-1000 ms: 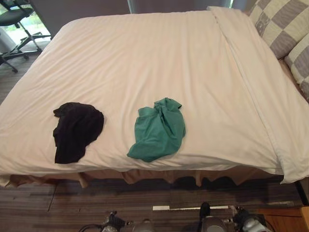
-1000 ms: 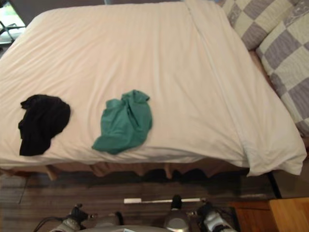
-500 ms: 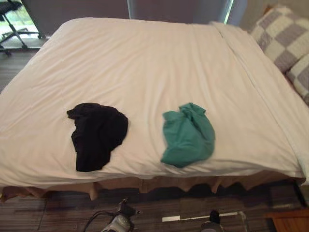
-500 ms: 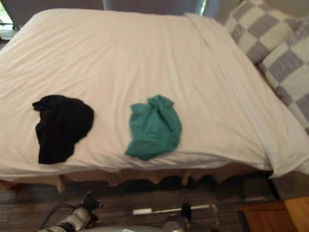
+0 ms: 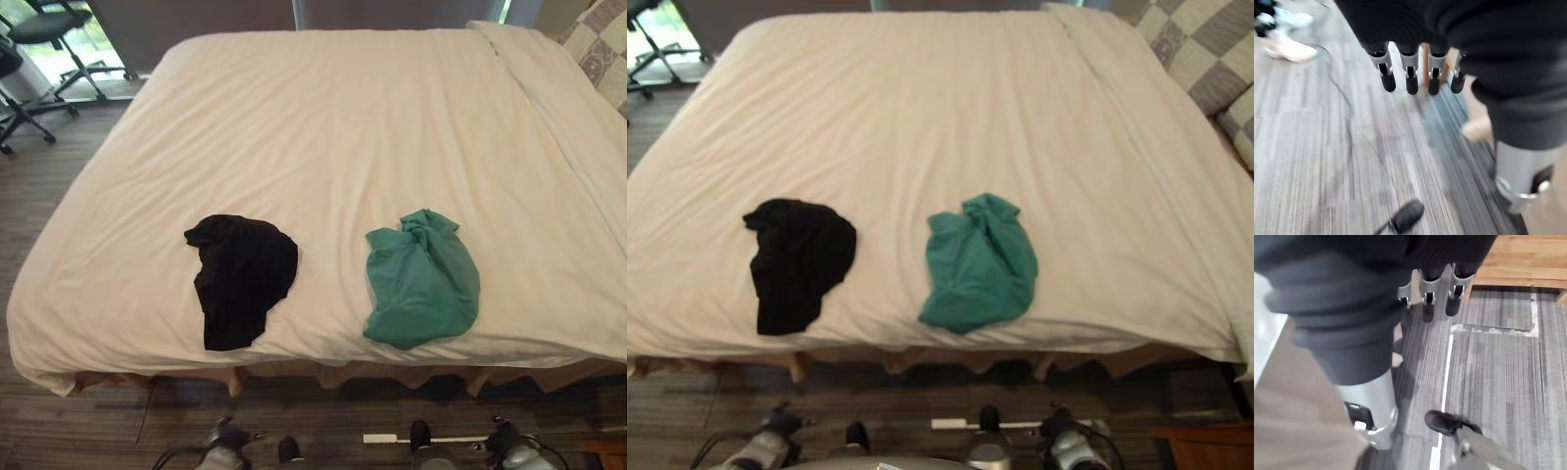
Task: Tidy up the quilt and then pick up the clothes from the bed and put them into the laundry hamper.
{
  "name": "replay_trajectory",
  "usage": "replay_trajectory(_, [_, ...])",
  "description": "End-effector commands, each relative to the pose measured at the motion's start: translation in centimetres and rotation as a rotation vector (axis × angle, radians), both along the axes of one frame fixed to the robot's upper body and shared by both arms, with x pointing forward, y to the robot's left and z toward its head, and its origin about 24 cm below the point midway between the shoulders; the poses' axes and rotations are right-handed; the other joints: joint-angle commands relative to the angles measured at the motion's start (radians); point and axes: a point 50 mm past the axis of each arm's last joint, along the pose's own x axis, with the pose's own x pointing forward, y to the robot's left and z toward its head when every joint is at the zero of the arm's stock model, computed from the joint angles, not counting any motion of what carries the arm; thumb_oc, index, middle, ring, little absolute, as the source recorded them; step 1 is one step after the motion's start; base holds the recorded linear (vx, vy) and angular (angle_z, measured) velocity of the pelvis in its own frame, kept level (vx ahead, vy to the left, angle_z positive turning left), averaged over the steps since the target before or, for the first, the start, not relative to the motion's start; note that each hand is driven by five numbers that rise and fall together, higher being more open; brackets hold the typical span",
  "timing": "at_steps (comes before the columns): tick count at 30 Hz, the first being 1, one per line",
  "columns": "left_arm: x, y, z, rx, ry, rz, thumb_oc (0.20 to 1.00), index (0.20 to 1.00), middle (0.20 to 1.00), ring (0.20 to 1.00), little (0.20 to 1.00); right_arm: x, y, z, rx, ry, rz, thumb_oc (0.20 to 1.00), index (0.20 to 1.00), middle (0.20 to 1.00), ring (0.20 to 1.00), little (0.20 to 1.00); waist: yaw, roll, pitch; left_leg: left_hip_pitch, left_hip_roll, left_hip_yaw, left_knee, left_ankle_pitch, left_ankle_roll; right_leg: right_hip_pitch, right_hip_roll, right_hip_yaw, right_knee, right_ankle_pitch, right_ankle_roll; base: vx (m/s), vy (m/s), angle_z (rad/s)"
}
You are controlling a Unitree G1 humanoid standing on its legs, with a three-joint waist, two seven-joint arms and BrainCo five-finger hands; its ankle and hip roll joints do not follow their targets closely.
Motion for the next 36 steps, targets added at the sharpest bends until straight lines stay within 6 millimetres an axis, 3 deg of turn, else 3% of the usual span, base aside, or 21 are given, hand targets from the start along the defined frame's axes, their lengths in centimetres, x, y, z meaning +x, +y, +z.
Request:
replay_trajectory(1, [-3.2, 7.1, 3.2, 0.221, 0.007, 0.217, 1.0, 1.0, 1.0, 1.0, 1.0, -1.7, -2.6, 0.8, -0.098, -0.03, -0.167, 1.0, 1.0, 1.0, 1.0, 1.0, -0.011, -0.086, -0.034, -0.004, -0.07, 0.025, 0.003, -0.067, 0.031, -0.079, -0.106, -0.006, 0.038, 0.003, 0.076, 0.14, -0.028, -0.06])
replay_trajectory(3, [-2.4, 11.4, 6.8, 0.367, -0.151, 0.333, 1.0, 1.0, 1.0, 1.0, 1.0, -1.5, -6.8, 3.7, -0.257, -0.151, -0.217, 1.0, 1.0, 1.0, 1.0, 1.0, -0.015, -0.081, -0.04, 0.017, -0.07, 0.028, 0.001, -0.072, 0.024, -0.055, -0.116, -0.017, 0.019, 0.01, 0.089, 0.12, -0.02, -0.1])
replay_trajectory(6, [0.1, 14.1, 10.3, 0.498, -0.332, 0.348, 1.0, 1.0, 1.0, 1.0, 1.0, 0.5, -9.9, 8.0, -0.438, -0.317, -0.176, 1.0, 1.0, 1.0, 1.0, 1.0, -0.025, -0.071, -0.043, 0.031, -0.068, 0.032, -0.003, -0.074, 0.018, -0.046, -0.118, -0.024, 0.012, 0.01, 0.098, 0.04, -0.005, -0.03])
replay_trajectory(7, [3.4, 15.0, 13.7, 0.589, -0.512, 0.258, 1.0, 1.0, 1.0, 1.0, 1.0, 2.4, -11.4, 11.7, -0.579, -0.435, -0.092, 1.0, 1.0, 1.0, 1.0, 1.0, -0.025, -0.067, -0.034, 0.032, -0.064, 0.025, 0.001, -0.078, 0.015, -0.041, -0.119, -0.023, 0.009, 0.008, 0.101, 0.03, -0.013, -0.03])
replay_trajectory(8, [4.8, 15.1, 15.3, 0.627, -0.585, 0.194, 1.0, 1.0, 1.0, 1.0, 1.0, 2.9, -11.9, 13.2, -0.635, -0.468, -0.047, 1.0, 1.0, 1.0, 1.0, 1.0, -0.025, -0.063, -0.037, 0.032, -0.062, 0.024, 0.001, -0.077, 0.014, -0.044, -0.118, -0.022, 0.011, 0.008, 0.102, 0.01, -0.019, -0.04])
replay_trajectory(9, [4.8, 15.1, 15.3, 0.627, -0.584, 0.194, 1.0, 1.0, 1.0, 1.0, 1.0, 2.9, -11.9, 13.2, -0.636, -0.467, -0.046, 1.0, 1.0, 1.0, 1.0, 1.0, -0.025, -0.063, -0.04, 0.027, -0.063, 0.024, -0.002, -0.07, 0.015, -0.051, -0.118, -0.021, 0.012, 0.013, 0.101, 0.03, -0.011, -0.02])
replay_trajectory(11, [10.6, 13.1, 21.9, 0.721, -0.873, -0.104, 1.0, 1.0, 1.0, 1.0, 1.0, 6.6, -12.1, 19.5, -0.83, -0.63, 0.189, 1.0, 1.0, 1.0, 1.0, 1.0, -0.025, -0.056, -0.045, 0.037, -0.053, 0.026, -0.001, -0.077, 0.013, -0.04, -0.115, -0.023, 0.01, 0.0, 0.1, 0.03, -0.019, -0.04])
replay_trajectory(12, [10.6, 13.1, 21.9, 0.721, -0.874, -0.104, 1.0, 1.0, 1.0, 1.0, 1.0, 6.6, -12.1, 19.6, -0.831, -0.631, 0.189, 1.0, 1.0, 1.0, 1.0, 1.0, -0.026, -0.057, -0.044, 0.035, -0.053, 0.026, -0.003, -0.07, 0.013, -0.044, -0.115, -0.022, 0.01, 0.004, 0.099, 0.03, -0.023, -0.08])
replay_trajectory(13, [13.3, 10.8, 24.5, 0.727, -0.985, -0.281, 1.0, 1.0, 1.0, 1.0, 1.0, 8.7, -11.0, 22.0, -0.875, -0.704, 0.32, 1.0, 1.0, 1.0, 1.0, 1.0, -0.025, -0.056, -0.048, 0.041, -0.047, 0.027, -0.003, -0.076, 0.011, -0.032, -0.113, -0.025, 0.006, -0.006, 0.098, 0.01, -0.025, -0.09])
replay_trajectory(16, [15.6, 8.3, 25.0, 0.685, -1.019, -0.423, 1.0, 1.0, 1.0, 1.0, 1.0, 11.1, -9.0, 23.8, -0.872, -0.795, 0.438, 1.0, 1.0, 1.0, 1.0, 1.0, -0.026, -0.06, -0.05, 0.041, -0.042, 0.032, -0.004, -0.067, 0.011, -0.034, -0.109, -0.024, 0.006, -0.004, 0.094, 0.02, -0.036, -0.02])
replay_trajectory(19, [18.1, 5.0, 23.8, 0.58, -1.02, -0.525, 1.0, 1.0, 1.0, 1.0, 1.0, 13.6, -5.8, 24.8, -0.836, -0.879, 0.572, 1.0, 1.0, 1.0, 1.0, 1.0, -0.031, -0.062, -0.041, 0.039, -0.038, 0.039, -0.004, -0.066, 0.012, -0.04, -0.106, -0.018, 0.002, -0.001, 0.091, 0.0, -0.028, -0.06])
replay_trajectory(24, [20.6, 1.8, 22.6, 0.499, -0.973, -0.617, 1.0, 1.0, 1.0, 1.0, 1.0, 16.1, -1.9, 25.5, -0.785, -0.958, 0.703, 1.0, 1.0, 1.0, 1.0, 1.0, -0.039, -0.065, -0.007, 0.017, -0.032, 0.052, -0.004, -0.057, 0.012, -0.074, -0.102, -0.005, -0.003, 0.012, 0.092, -0.06, -0.008, -0.14])
replay_trajectory(28, [21.9, 1.5, 23.8, 0.565, -0.961, -0.654, 1.0, 1.0, 1.0, 1.0, 1.0, 16.8, -0.4, 26.0, -0.774, -0.985, 0.765, 1.0, 1.0, 1.0, 1.0, 1.0, -0.044, -0.071, 0.032, -0.027, -0.029, 0.057, -0.004, -0.042, 0.011, -0.124, -0.098, 0.005, 0.0, 0.025, 0.093, -0.11, -0.003, -0.05])
replay_trajectory(36, [24.6, 3.1, 28.4, 0.883, -0.866, -0.732, 1.0, 1.0, 1.0, 1.0, 1.0, 17.3, 0.9, 26.7, -0.721, -1.082, 0.772, 1.0, 1.0, 1.0, 1.0, 1.0, -0.06, -0.082, 0.137, -0.161, -0.016, 0.055, -0.004, 0.013, 0.003, -0.274, -0.083, 0.023, 0.038, 0.047, 0.096, -0.12, -0.006, -0.03])
